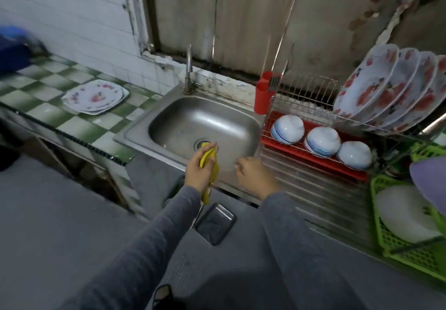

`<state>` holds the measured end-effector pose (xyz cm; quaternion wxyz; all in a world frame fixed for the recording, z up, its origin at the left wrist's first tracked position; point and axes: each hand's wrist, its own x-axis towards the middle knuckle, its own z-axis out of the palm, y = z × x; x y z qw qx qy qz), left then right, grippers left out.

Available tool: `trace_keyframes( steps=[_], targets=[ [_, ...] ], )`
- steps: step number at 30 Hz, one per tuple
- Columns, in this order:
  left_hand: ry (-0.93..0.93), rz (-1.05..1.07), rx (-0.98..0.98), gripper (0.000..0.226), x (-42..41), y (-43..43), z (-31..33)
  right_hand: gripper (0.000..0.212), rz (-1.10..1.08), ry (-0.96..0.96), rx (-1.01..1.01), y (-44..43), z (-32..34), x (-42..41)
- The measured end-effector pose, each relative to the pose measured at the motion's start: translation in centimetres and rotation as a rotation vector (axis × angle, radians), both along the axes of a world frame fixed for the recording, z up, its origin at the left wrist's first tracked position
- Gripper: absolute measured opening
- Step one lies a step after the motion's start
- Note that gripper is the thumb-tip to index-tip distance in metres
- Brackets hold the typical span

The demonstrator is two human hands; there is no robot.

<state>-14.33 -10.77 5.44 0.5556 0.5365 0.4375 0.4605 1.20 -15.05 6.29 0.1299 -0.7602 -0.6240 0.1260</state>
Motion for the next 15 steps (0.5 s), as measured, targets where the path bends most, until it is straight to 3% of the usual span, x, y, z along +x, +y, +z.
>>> trace_keyframes(
  steps=[6, 15],
  targets=[
    [0.077, 0.186, -0.041, 0.036, -10.2, 3.6, -1.3, 0.028, 0.137, 0.014, -0.134, 6.5, -1.0, -9.5],
    [0.153, 0.359, -0.063, 0.039, -27.5, 12.6, -2.0, 0.031, 0.301, 0.068, -0.126, 17.4, -2.9, -26.9]
  ],
)
